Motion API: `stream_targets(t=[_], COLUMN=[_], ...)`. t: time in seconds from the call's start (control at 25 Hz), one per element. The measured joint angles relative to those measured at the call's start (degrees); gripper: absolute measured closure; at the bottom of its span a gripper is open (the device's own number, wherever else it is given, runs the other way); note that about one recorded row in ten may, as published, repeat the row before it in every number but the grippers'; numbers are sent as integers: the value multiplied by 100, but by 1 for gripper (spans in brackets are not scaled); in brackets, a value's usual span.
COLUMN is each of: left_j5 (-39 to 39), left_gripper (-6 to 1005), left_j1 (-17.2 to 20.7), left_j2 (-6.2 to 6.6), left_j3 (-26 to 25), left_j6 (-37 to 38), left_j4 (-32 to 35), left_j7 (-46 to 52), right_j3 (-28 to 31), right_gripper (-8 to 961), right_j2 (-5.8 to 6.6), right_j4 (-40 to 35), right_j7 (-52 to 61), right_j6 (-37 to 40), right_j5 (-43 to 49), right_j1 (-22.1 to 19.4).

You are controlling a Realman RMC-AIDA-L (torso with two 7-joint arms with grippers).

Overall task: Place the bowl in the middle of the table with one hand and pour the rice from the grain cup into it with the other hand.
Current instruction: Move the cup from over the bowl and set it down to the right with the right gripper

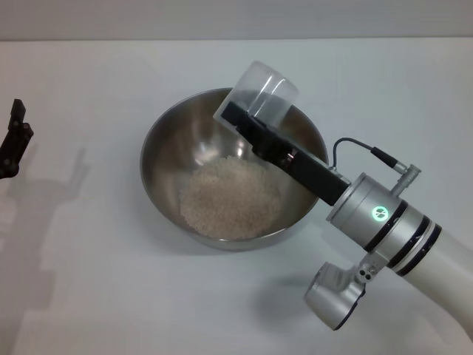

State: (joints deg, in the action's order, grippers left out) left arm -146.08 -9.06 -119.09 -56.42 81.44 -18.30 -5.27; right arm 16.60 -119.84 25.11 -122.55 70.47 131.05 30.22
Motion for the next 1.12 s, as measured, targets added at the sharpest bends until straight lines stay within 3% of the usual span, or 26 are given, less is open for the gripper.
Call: stream_targets(t=[0.28, 0.44, 0.52, 0.56, 0.8, 1.12], left_j5=[0, 0, 0, 0, 0, 6], left_gripper=[158, 158, 158, 158, 158, 159], left_j1=[-1, 0, 0, 0, -5, -23], left_j2=[0, 0, 0, 0, 0, 0], left_j3=[0, 0, 0, 0, 0, 0], left_j6=[-12, -14, -14, -14, -21, -23], left_j4=[-8, -7, -6, -6, -4, -5], left_j7=[0, 0, 0, 0, 5, 42], right_j3=[48, 174, 308, 308, 547, 1604], right_gripper=[941, 940, 940, 940, 940, 942], right_j2=[-5, 2, 0, 0, -9, 8], right_j4=[156, 417, 580, 580, 941, 719], right_j7=[56, 1619, 3040, 3040, 5575, 9212], right_j6=[-31, 174, 429, 429, 1013, 1289], right_j5=[51, 31, -57, -57, -568, -934], right_j1=[-14, -63, -180, -180, -405, -807])
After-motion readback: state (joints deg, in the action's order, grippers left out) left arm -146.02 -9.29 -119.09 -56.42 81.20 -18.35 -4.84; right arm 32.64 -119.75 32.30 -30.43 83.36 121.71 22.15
